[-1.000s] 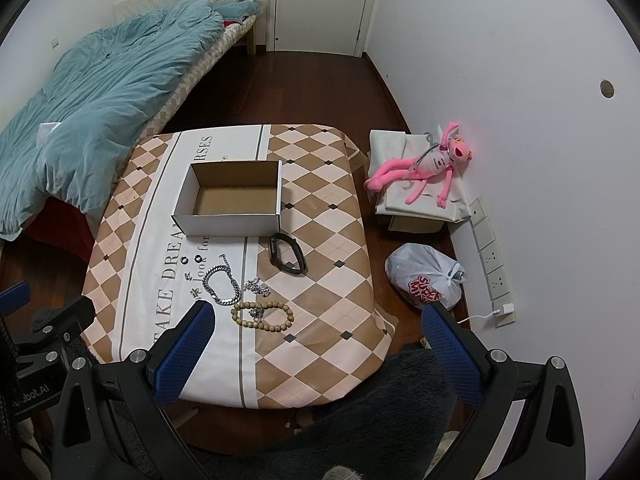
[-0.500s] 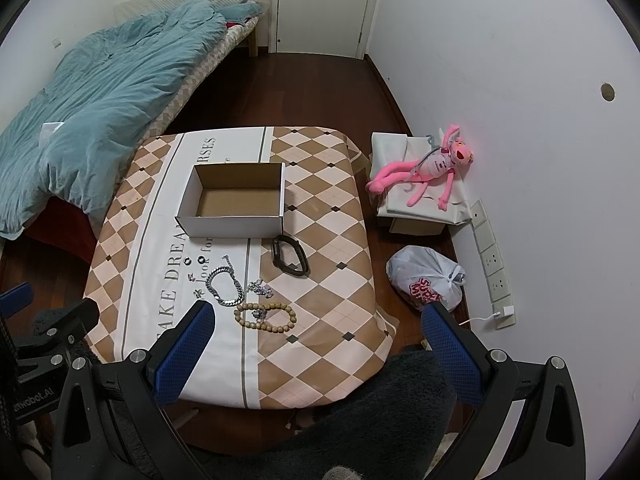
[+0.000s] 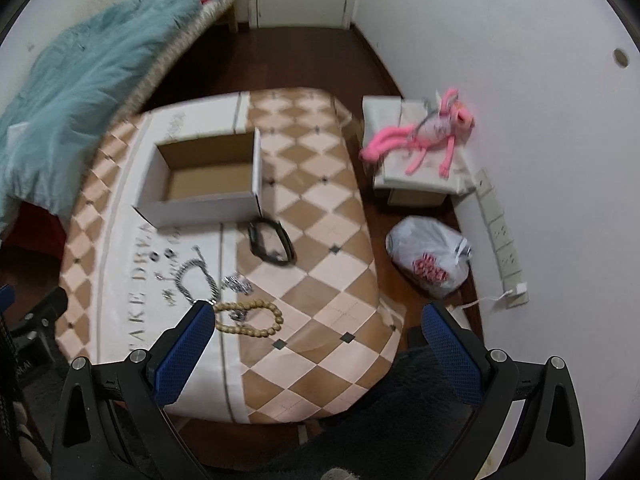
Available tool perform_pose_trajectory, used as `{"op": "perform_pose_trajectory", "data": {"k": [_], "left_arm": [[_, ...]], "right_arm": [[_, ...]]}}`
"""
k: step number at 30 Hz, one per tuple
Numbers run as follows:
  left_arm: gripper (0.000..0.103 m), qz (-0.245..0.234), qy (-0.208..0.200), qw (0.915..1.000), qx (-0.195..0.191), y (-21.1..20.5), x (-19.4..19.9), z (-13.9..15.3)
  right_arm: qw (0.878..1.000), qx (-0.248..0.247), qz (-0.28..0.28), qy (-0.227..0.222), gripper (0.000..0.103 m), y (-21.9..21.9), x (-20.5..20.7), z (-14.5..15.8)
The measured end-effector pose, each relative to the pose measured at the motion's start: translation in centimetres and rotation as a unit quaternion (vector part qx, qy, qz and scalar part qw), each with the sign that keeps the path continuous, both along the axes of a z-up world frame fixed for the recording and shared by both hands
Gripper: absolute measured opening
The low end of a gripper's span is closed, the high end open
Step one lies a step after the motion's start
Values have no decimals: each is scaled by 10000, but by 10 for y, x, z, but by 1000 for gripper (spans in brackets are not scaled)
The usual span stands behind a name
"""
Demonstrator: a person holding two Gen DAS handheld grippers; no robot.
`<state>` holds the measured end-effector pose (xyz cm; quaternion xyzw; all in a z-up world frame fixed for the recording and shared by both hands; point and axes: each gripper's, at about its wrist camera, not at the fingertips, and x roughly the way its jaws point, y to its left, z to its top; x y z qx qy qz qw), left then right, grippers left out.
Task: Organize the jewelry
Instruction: 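Reach the right gripper to the wooden bead bracelet and grasp it, then grasp the silver chain bracelet with the left gripper while the right holds the beads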
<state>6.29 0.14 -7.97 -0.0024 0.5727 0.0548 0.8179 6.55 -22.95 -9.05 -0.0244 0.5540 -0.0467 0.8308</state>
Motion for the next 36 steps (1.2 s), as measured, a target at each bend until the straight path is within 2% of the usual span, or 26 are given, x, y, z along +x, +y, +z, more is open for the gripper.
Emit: {"op": "perform_pose_trajectory", "data": {"k": [6, 9, 11, 13, 14, 16, 18, 19, 20, 22, 24, 25, 28, 31, 36], "left_arm": [[103, -115, 409, 9990, 127, -8, 13, -50], [103, -144, 591, 9980, 166, -10, 16, -69], [103, -144, 670, 9975, 177, -10, 17, -79], [103, -144, 751, 9969, 190, -10, 17, -87], [103, -143, 787, 9966, 178, -10, 17, -90], [103, -108, 880, 9960, 138, -7, 17, -98], [102, -64, 951, 9954, 81, -4, 17, -103], [102, -42, 972, 9952, 61, -3, 17, -105], [102, -20, 987, 9951, 20, -2, 16, -107], [102, 35, 999, 9949, -113, 0, 16, -110], [102, 70, 1030, 9942, -293, 0, 17, -112], [102, 76, 1049, 9937, -393, 0, 17, -114], [93, 43, 1076, 9919, -672, -6, 22, -118], [82, -18, 1076, 9910, -795, -17, 28, -122], [79, -10, 1151, 9883, -998, -32, 42, -132]], "right_arm": [[9980, 191, -65, 594, 99, -6, 21, -84], [9954, 373, -118, 880, 92, -6, 25, -118], [9932, 526, -113, 1034, 81, -5, 27, -137], [9914, 608, -81, 1156, 77, -3, 28, -152], [9908, 670, -34, 1176, 72, -1, 28, -158], [9899, 673, 34, 1244, 66, 3, 29, -169], [9900, 664, 93, 1239, 63, 7, 29, -177], [9903, 665, 132, 1210, 58, 9, 29, -178], [9905, 696, 204, 1167, 47, 12, 29, -179], [9913, 646, 313, 1105, 39, 18, 29, -180], [9927, 516, 458, 991, 25, 25, 28, -181], [9928, 507, 481, 978, 10, 26, 27, -180], [9925, 627, 352, 986, 9, 19, 26, -175], [9930, 726, 75, 925, 9, 0, 31, -171], [9943, 642, -210, 827, 9, -23, 42, -165]]}}
